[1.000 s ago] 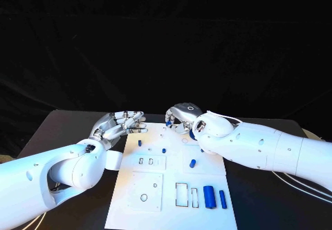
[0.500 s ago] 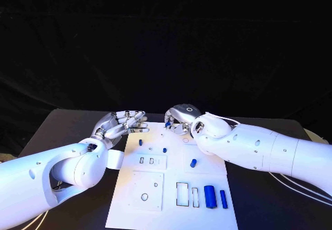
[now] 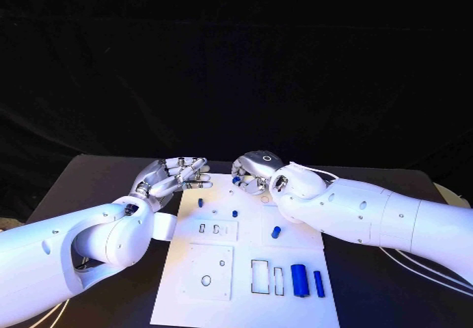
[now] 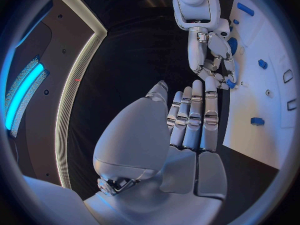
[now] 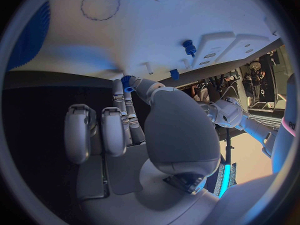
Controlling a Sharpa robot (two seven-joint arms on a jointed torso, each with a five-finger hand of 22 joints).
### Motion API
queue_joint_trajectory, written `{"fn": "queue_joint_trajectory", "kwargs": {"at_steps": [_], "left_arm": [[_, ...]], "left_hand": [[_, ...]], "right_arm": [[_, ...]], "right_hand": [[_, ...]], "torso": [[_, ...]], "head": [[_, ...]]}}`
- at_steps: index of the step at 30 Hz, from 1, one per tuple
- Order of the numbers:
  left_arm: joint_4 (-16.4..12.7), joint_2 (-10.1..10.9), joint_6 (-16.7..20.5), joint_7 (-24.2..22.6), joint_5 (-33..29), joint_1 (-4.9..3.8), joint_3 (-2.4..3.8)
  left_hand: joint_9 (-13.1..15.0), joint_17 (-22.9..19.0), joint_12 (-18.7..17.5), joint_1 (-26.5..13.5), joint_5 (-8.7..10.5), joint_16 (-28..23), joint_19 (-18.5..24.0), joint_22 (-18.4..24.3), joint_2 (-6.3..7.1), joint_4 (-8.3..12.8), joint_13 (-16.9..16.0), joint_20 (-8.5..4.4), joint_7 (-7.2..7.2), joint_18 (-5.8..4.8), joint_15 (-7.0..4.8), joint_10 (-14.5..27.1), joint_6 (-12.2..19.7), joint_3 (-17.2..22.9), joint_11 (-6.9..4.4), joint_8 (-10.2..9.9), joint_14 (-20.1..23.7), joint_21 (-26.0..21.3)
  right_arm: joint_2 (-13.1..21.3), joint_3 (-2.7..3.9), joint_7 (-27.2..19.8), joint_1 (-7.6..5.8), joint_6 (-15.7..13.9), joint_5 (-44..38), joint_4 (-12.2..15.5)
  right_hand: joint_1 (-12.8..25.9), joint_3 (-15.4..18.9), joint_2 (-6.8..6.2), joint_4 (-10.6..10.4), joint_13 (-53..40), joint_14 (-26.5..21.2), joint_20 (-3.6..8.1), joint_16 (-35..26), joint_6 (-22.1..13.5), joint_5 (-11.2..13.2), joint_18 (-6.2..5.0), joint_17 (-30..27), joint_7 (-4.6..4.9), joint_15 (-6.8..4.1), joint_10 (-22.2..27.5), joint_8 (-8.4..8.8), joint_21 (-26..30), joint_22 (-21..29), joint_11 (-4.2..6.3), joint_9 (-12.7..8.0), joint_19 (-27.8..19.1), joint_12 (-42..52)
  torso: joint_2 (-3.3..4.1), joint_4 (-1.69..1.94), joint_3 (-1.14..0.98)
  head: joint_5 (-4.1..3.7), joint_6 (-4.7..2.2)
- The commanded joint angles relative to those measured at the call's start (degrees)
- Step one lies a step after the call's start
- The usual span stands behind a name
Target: Assemble the parts on the task board
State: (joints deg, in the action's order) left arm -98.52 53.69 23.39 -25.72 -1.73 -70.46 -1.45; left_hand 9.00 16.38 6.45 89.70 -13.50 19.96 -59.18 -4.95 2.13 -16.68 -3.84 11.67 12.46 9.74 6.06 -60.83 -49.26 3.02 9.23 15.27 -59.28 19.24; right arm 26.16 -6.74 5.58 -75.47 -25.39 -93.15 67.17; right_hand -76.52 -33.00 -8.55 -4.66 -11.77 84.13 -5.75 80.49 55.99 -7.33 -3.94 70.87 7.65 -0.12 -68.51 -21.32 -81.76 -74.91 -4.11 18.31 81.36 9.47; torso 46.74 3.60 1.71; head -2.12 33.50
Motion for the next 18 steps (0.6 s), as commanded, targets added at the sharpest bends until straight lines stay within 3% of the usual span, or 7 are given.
{"fn": "queue_joint_trajectory", "kwargs": {"at_steps": [1, 13, 15, 16, 18], "left_arm": [[-0.04, -0.15, -1.04, -0.3, -0.17, -0.17, 0.06], [0.0, -0.25, -1.11, -0.21, -0.18, -0.28, 0.06], [0.01, -0.24, -1.1, -0.2, -0.18, -0.3, 0.06], [0.01, -0.23, -1.1, -0.19, -0.18, -0.31, 0.06], [0.0, -0.21, -1.11, -0.17, -0.18, -0.32, 0.06]], "left_hand": [[-0.05, 0.05, -0.29, -0.57, 0.09, -0.19, -0.43, 0.05, 0.07, 0.07, 0.07, -0.07, 0.44, 0.81, 0.14, -0.25, -0.12, 0.34, 0.14, -0.25, -0.07, -0.22], [-0.05, 0.05, -0.29, -0.57, 0.09, -0.19, -0.43, 0.05, 0.07, 0.07, 0.07, -0.07, 0.44, 0.81, 0.14, -0.25, -0.12, 0.34, 0.14, -0.25, -0.07, -0.22], [-0.05, 0.05, -0.29, -0.57, 0.09, -0.19, -0.43, 0.05, 0.07, 0.07, 0.07, -0.07, 0.44, 0.81, 0.14, -0.25, -0.12, 0.34, 0.14, -0.25, -0.07, -0.22], [-0.05, 0.05, -0.29, -0.57, 0.09, -0.19, -0.43, 0.05, 0.07, 0.07, 0.07, -0.07, 0.44, 0.81, 0.14, -0.25, -0.12, 0.34, 0.14, -0.25, -0.07, -0.22], [-0.05, 0.05, -0.29, -0.57, 0.09, -0.19, -0.43, 0.05, 0.07, 0.07, 0.07, -0.07, 0.44, 0.81, 0.14, -0.25, -0.12, 0.34, 0.14, -0.25, -0.07, -0.22]], "right_arm": [[-0.15, -0.08, -0.45, 0.16, 1.08, -0.09, -0.26], [-1.25, -0.08, -0.03, 0.19, 2.11, -0.07, -2.07], [-1.36, -0.09, 0.18, 0.19, 2.22, -0.07, -2.31], [-1.36, -0.09, 0.24, 0.19, 2.17, -0.07, -2.35], [-1.28, -0.1, 0.37, 0.19, 1.94, -0.08, -2.29]], "right_hand": [[0.36, -0.03, 0.25, -0.44, -0.02, 2.35, -0.01, 0.3, 0.65, -0.11, 0.98, 0.0, -0.19, -0.28, 0.02, -0.25, -0.3, -1.63, 0.23, 2.6, 0.24, 0.02], [1.25, -0.05, -0.51, -0.88, 0.2, 2.23, -0.27, 0.34, -0.82, 0.24, 0.86, -0.26, 0.44, 0.15, 1.4, 0.37, 0.0, -1.19, -0.31, 2.78, -0.3, -0.86], [2.56, 0.31, -1.75, -1.71, 0.62, 1.96, -0.84, 0.04, -3.79, 0.08, 0.56, -1.0, 1.81, 1.04, 3.47, 2.31, 0.96, 0.27, -1.33, 2.17, -1.46, -1.99], [3.6, 1.17, -3.15, -2.32, 1.09, 1.38, -1.5, -0.8, -6.92, -0.1, 0.14, -2.71, 2.86, 1.86, 5.86, 4.42, 2.37, 2.4, -2.38, 1.46, -3.08, -3.09], [3.65, 1.58, -3.54, -2.44, 1.22, 1.06, -1.91, -1.1, -8.05, -0.04, -0.05, -3.35, 3.05, 2.17, 6.74, 5.38, 2.89, 3.07, -2.7, 1.21, -3.68, -3.28]], "torso": [[0.02, -0.01, 0.06], [0.11, -0.01, 0.03], [0.09, -0.09, 0.0], [0.09, -0.1, 0.01], [0.11, -0.13, 0.0]], "head": [[0.08, 0.0], [0.09, -0.03], [0.1, -0.08], [0.11, -0.07], [0.12, -0.04]]}}
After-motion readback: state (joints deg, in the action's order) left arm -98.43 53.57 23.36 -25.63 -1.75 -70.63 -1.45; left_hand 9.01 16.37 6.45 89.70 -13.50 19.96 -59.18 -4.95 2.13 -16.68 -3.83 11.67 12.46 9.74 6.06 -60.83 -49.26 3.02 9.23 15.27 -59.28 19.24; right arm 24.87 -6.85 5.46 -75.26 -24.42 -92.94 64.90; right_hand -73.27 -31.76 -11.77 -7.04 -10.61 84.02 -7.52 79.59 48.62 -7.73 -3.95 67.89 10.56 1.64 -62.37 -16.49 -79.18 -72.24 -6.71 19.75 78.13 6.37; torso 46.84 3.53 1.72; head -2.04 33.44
